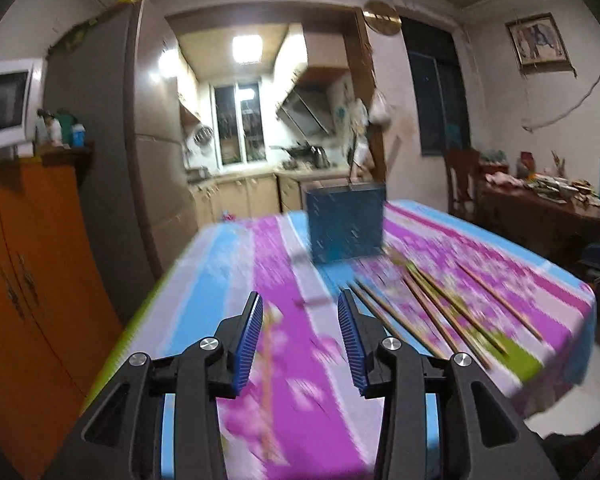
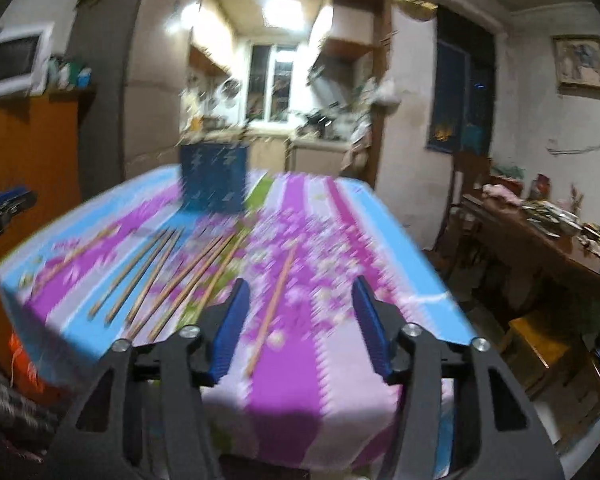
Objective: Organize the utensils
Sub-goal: 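Move both open tools back down to the remaining chopsticks, then grasp a chopstick with the left tool while the right tool grasps another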
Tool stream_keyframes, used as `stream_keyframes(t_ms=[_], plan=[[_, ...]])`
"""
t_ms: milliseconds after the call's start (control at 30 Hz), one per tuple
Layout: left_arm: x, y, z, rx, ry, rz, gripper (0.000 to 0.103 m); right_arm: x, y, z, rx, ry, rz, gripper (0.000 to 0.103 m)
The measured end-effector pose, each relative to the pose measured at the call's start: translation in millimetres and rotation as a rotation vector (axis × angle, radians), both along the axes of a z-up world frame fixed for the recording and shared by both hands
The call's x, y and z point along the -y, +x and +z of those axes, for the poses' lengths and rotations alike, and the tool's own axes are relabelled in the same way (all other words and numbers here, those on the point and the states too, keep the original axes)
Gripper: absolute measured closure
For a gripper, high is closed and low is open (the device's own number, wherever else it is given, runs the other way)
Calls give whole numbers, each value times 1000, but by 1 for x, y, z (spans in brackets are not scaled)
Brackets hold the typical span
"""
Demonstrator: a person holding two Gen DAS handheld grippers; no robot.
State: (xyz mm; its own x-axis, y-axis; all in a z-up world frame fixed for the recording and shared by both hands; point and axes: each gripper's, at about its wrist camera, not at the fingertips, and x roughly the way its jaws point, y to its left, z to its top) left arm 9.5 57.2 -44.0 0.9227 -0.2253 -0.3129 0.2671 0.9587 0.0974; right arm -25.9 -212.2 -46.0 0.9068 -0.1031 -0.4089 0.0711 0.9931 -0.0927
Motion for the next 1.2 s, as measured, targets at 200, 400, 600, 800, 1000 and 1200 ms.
stream_keyframes(t_ms=[200, 400, 600, 800, 1000, 1200], plan=[[25, -17, -47, -84, 49, -22, 67, -44, -2, -28, -31, -40, 108, 75], [50, -32, -58, -52, 115, -62, 69, -74, -1, -41, -41, -55, 183, 83], [44, -35, -55, -20, 132, -3, 69, -73, 2, -41, -75, -19, 185, 86], [28, -32, -56, -46, 100, 55, 69, -76, 10, -41, -96, -11, 177, 86], [11, -31, -58, -57, 89, 96, 69, -71, 29, -46, -145, 5, 145, 86], [1, -31, -62, -71, 88, 127, 68, -69, 48, -59, -187, 33, 136, 86]])
